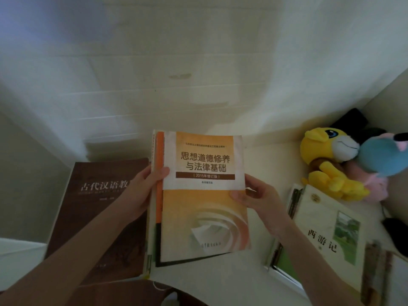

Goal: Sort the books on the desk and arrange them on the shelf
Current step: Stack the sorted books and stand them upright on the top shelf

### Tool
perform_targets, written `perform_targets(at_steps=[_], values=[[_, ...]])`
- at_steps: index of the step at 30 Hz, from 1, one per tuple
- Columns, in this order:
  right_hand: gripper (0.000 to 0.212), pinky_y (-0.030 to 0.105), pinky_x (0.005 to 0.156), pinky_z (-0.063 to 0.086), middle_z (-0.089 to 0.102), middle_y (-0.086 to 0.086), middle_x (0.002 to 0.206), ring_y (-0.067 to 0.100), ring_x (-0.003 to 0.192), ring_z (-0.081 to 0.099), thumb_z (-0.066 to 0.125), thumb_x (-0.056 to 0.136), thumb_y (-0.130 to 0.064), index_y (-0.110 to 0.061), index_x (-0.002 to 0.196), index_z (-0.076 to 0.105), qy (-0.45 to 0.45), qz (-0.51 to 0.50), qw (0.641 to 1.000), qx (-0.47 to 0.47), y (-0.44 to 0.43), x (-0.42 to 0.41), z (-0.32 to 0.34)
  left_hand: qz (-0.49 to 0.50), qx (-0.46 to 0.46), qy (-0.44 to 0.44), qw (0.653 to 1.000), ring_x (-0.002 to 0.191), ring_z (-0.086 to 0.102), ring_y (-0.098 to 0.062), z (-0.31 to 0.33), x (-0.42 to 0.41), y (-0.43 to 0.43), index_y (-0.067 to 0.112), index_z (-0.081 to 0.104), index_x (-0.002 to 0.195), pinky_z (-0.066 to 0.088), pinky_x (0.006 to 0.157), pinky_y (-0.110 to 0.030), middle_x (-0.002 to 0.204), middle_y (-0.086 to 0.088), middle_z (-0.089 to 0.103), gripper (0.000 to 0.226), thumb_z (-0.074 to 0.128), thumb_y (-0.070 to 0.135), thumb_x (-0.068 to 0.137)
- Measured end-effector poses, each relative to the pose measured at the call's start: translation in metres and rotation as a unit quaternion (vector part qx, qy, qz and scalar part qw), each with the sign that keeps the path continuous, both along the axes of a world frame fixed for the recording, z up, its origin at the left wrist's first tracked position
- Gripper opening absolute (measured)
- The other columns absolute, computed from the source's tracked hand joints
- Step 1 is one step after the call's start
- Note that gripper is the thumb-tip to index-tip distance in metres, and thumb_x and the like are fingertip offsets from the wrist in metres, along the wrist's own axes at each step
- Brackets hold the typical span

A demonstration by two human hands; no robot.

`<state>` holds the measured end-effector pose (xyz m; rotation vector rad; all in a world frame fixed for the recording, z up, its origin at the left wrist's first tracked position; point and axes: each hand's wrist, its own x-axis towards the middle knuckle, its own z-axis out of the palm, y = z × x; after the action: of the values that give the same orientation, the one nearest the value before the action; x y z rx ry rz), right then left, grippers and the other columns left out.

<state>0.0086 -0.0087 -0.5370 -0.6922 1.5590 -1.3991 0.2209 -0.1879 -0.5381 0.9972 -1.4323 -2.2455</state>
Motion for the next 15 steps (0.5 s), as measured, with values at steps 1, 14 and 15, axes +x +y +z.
perform_targets(at_steps=[1,14,15], values=[[0.046,0.029,0.083,0.057,0.072,-0.001,0.110,0.020,0.100,0.068,0.075,0.077,-0.007,-0.025,0.118,0.067,0.025,0.000,1.000,0.001,0.000,0.001,0.001,0.003,0.000,0.001,1.000,0.099,0.068,-0.026,-0.001,0.000,0.001,0.018,0.051,0.126,0.058,0.069,-0.031,0.111,-0.007,0.070,0.105,0.087,0.059,0.036],[0.099,0.041,0.093,0.052,0.055,0.020,0.136,0.036,0.122,0.056,0.089,0.060,-0.040,-0.005,0.140,0.043,-0.242,0.152,0.958,0.026,-0.001,-0.026,-0.022,-0.061,-0.019,0.024,0.998,0.102,0.067,-0.028,0.008,-0.012,0.006,0.020,0.053,0.121,0.058,0.074,-0.033,0.113,-0.008,0.069,0.092,0.086,0.055,0.043],[0.089,0.040,0.091,0.054,0.057,0.021,0.134,0.036,0.120,0.057,0.089,0.062,-0.034,-0.004,0.136,0.049,-0.238,0.148,0.960,0.011,-0.001,-0.027,-0.021,-0.070,-0.033,0.015,0.997,0.103,0.067,-0.028,0.007,-0.013,0.004,0.019,0.051,0.125,0.058,0.075,-0.033,0.115,-0.008,0.068,0.094,0.085,0.056,0.045]])
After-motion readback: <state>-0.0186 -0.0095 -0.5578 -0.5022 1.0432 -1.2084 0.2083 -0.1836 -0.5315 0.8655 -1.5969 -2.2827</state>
